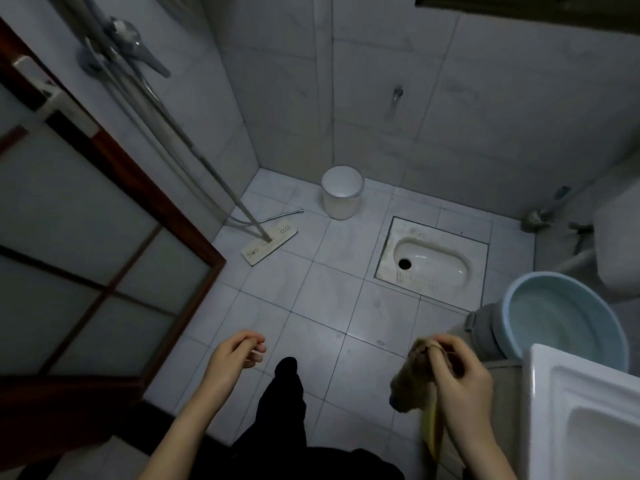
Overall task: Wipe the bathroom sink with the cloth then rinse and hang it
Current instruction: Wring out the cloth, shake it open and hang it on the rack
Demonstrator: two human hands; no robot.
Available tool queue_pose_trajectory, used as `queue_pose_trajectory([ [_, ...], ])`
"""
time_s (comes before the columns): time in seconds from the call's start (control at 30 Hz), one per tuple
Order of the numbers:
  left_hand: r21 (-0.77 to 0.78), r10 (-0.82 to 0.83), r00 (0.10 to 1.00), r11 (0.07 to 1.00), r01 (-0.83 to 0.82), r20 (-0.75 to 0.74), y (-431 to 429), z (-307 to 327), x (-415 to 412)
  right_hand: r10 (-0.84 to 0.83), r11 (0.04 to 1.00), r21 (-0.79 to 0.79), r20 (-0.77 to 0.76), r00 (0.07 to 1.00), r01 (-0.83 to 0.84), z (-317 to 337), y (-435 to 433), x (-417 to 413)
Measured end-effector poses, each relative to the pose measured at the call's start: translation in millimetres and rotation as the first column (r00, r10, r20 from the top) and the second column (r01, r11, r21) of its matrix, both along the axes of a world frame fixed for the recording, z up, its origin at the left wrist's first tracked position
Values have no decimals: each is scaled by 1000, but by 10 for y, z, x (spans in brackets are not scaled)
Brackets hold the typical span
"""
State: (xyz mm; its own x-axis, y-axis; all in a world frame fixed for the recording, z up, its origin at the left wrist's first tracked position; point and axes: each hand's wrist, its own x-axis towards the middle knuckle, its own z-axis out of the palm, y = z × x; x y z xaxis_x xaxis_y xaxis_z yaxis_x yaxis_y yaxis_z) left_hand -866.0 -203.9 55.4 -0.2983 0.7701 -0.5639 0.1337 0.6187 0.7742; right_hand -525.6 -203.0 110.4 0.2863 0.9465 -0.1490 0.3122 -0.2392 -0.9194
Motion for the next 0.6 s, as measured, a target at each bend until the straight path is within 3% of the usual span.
queue_pose_trajectory([
  [0.17, -71, 3, 1000, 997, -5, -23, 461, -168, -900, -52, 998, -19, 31, 998, 52, -141, 560, -635],
  [0.3, -39, -11, 998, 999, 9, -63, 1082, -92, -1460, -125, 992, -4, 49, 991, 126, -57, 1108, -1100],
  [0.6, 80, -113, 993, 991, 111, 23, 2739, 12, -1373, -220, 973, 76, 9, 975, 219, 209, 2474, -1351],
])
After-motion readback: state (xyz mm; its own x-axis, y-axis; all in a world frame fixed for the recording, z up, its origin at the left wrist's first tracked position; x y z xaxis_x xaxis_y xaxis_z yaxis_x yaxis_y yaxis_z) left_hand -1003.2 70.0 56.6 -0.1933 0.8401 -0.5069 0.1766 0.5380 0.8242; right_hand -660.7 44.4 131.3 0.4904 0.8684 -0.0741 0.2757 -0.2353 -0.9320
